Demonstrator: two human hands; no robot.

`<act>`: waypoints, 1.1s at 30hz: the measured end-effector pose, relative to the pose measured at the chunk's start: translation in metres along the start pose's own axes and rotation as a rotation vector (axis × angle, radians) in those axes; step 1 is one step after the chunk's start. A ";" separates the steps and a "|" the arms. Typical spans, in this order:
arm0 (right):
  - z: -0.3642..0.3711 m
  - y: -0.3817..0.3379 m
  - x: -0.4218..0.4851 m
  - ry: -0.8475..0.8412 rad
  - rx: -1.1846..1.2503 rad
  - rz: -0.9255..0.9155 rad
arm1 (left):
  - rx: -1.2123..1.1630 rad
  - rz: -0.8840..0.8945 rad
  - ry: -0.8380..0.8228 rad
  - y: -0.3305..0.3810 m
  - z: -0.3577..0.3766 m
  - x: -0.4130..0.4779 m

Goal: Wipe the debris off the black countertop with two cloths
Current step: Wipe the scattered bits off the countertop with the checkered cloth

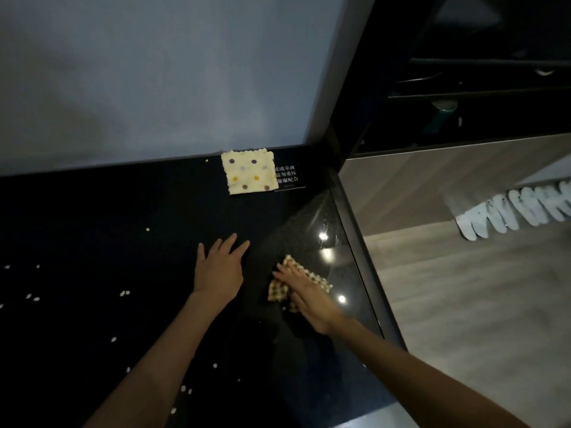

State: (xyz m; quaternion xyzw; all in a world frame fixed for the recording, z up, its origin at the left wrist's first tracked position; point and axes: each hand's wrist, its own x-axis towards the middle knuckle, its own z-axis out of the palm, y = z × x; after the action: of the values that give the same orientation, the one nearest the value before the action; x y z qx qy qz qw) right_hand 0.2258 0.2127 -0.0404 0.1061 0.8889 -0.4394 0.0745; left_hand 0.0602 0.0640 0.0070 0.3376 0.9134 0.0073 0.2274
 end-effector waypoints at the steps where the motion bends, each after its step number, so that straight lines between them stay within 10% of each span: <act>1: -0.007 -0.012 -0.007 0.058 0.084 0.054 | 0.007 0.016 -0.017 0.000 0.000 -0.003; 13: -0.028 0.014 -0.175 0.694 0.119 0.469 | 0.098 0.072 -0.050 0.016 0.024 -0.013; 22: 0.047 0.017 -0.133 0.783 0.028 0.776 | 0.124 0.111 -0.028 0.007 0.021 -0.006; 33: 0.073 -0.045 -0.018 0.533 0.373 0.436 | 0.073 0.150 -0.128 -0.011 0.015 0.001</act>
State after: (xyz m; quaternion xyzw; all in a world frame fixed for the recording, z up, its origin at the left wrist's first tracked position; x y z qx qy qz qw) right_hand 0.2347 0.1260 -0.0456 0.4145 0.7386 -0.5243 -0.0879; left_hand 0.0592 0.0537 -0.0088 0.4130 0.8687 -0.0303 0.2717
